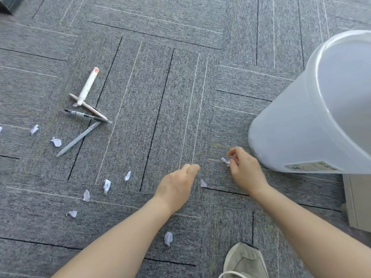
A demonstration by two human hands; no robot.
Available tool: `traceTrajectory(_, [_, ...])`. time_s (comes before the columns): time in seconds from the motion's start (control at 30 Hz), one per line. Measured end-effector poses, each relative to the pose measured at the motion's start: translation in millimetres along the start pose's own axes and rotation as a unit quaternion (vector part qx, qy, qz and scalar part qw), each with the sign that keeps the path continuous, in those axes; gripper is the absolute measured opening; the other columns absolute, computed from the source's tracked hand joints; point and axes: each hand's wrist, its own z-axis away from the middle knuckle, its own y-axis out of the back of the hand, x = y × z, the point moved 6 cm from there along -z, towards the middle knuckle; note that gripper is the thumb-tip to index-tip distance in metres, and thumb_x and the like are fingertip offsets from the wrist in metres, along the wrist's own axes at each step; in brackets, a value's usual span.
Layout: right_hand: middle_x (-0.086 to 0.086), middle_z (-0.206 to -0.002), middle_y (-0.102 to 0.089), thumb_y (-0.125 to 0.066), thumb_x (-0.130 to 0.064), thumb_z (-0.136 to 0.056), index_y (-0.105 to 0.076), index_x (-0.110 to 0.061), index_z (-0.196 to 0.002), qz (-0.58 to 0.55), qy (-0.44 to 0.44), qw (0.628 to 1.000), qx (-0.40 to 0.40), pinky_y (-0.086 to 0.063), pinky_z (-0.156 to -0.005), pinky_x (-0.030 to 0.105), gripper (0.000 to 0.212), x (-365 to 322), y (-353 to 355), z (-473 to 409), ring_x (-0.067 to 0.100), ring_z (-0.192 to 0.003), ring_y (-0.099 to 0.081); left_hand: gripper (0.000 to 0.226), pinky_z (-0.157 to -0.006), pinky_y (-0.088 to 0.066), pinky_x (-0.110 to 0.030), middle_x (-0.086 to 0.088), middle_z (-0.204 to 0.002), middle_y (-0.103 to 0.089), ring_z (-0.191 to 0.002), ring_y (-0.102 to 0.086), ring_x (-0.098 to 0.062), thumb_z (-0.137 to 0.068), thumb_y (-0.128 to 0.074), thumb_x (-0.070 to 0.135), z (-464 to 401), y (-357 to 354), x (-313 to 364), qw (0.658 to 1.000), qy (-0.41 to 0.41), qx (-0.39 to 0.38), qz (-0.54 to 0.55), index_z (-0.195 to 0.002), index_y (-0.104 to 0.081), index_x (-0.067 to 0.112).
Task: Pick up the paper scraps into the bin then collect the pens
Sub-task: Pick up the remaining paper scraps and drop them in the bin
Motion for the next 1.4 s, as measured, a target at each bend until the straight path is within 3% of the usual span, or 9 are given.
traceTrajectory(0.23, [0.003,-0.093,-0.052,-0.052,-0.032,-0.097,-0.048,-0.01,-0.103,0.095,0.064,0.993,-0.006,-0.043,-0.057,0.037,0.023,-3.5,-20.3,0.4,0.027,-0.072,-0.055,0.031,-0.043,-0.033,-0.032,-0.005,-0.091,-0.05,-0.068,-0.057,-0.024,-0.094,-0.046,0.042,-16.4,-20.6,36.4,0.993,-0.075,-0.026,-0.086,-0.1,-0.047,0.012])
traceTrajectory(0.37, [0.007,-0.084,-0.053,-0.048,-0.02,-0.099,-0.046,-0.01,-0.091,0.19,0.125,0.974,-0.002,-0.038,-0.043,0.036,0.013,-4.9,-23.5,-3.1,0.033,-0.057,-0.058,0.024,-0.033,-0.035,-0.026,-0.003,-0.079,-0.047,-0.052,-0.052,-0.018,-0.088,-0.06,0.03,-16.4,-30.2,31.2,0.985,-0.117,-0.037,-0.124,-0.088,-0.042,0.014])
traceTrajectory(0.53, [0.0,-0.071,-0.054,-0.051,-0.016,-0.097,-0.051,-0.011,-0.081,-0.088,-0.04,0.995,-0.004,-0.038,-0.055,0.03,0.017,13.4,-9.5,-13.6,0.015,-0.059,-0.049,0.023,-0.04,-0.032,-0.021,0.004,-0.078,-0.036,-0.052,-0.045,-0.013,-0.102,-0.027,0.03,-19.1,-12.1,26.9,0.996,-0.057,-0.022,-0.062,-0.092,-0.04,0.014])
traceTrajectory(0.63, [0.001,-0.062,-0.041,-0.05,-0.013,-0.1,-0.049,-0.012,-0.076,-0.535,-0.208,0.818,-0.038,-0.027,-0.037,0.019,0.023,15.7,-20.0,-9.2,0.007,-0.041,-0.029,0.022,-0.041,-0.027,-0.021,0.007,-0.071,-0.032,-0.05,-0.04,-0.015,-0.101,-0.026,0.031,-19.2,8.3,6.9,0.996,0.041,0.045,0.06,-0.087,-0.034,0.015])
traceTrajectory(0.73, [-0.004,-0.061,-0.04,-0.048,-0.011,-0.097,-0.052,-0.013,-0.079,-0.716,-0.229,0.648,-0.121,-0.024,-0.03,0.014,0.018,-2.9,-22.5,-9.5,0.003,-0.037,-0.025,0.016,-0.041,-0.026,-0.026,0.006,-0.066,-0.04,-0.05,-0.041,-0.017,-0.101,-0.032,0.024,-15.3,23.6,-18.5,0.982,0.095,0.113,0.117,-0.089,-0.039,0.014])
traceTrajectory(0.87, [-0.004,-0.061,-0.038,-0.046,-0.01,-0.087,-0.053,-0.011,-0.079,-0.762,-0.193,0.589,-0.19,-0.022,-0.032,0.015,0.011,-15.4,-20.4,-15.7,0.004,-0.04,-0.028,0.023,-0.047,-0.046,-0.033,-0.004,-0.093,-0.063,-0.062,-0.058,-0.022,-0.099,-0.037,0.008,-6.8,42.6,-48.6,0.979,0.105,0.158,0.079,-0.115,-0.052,0.013])
traceTrajectory(1.0, [0.003,-0.064,-0.045,-0.041,-0.019,-0.09,-0.044,-0.014,-0.066,-0.712,-0.218,0.648,-0.158,-0.022,-0.035,0.018,0.025,-7.3,-15.9,-17.5,0.01,-0.047,-0.035,0.025,-0.05,-0.046,-0.033,-0.003,-0.09,-0.064,-0.064,-0.059,-0.023,-0.102,-0.033,0.021,11.0,56.4,-77.1,0.973,0.147,0.167,0.053,-0.111,-0.054,0.012])
traceTrajectory(1.17, [-0.001,-0.069,-0.056,-0.057,-0.025,-0.093,-0.055,-0.016,-0.079,-0.2,-0.134,0.971,0.004,-0.039,-0.055,0.03,0.016,13.3,2.3,-17.6,0.017,-0.06,-0.048,0.027,-0.045,-0.027,-0.024,0.0,-0.068,-0.056,-0.052,-0.05,-0.022,-0.1,-0.033,0.032,48.0,65.0,-117.5,0.969,0.194,0.153,-0.011,-0.093,-0.051,0.013])
traceTrajectory(1.4, [0.005,-0.075,-0.061,-0.06,-0.033,-0.094,-0.046,-0.015,-0.095,0.076,-0.021,0.997,-0.007,-0.037,-0.058,0.036,0.023,1.6,-13.4,0.3,0.028,-0.067,-0.055,0.033,-0.044,-0.024,-0.024,0.004,-0.065,-0.054,-0.048,-0.046,-0.018,-0.096,-0.026,0.042,84.1,63.5,-146.0,0.966,0.223,0.121,-0.051,-0.087,-0.047,0.018])
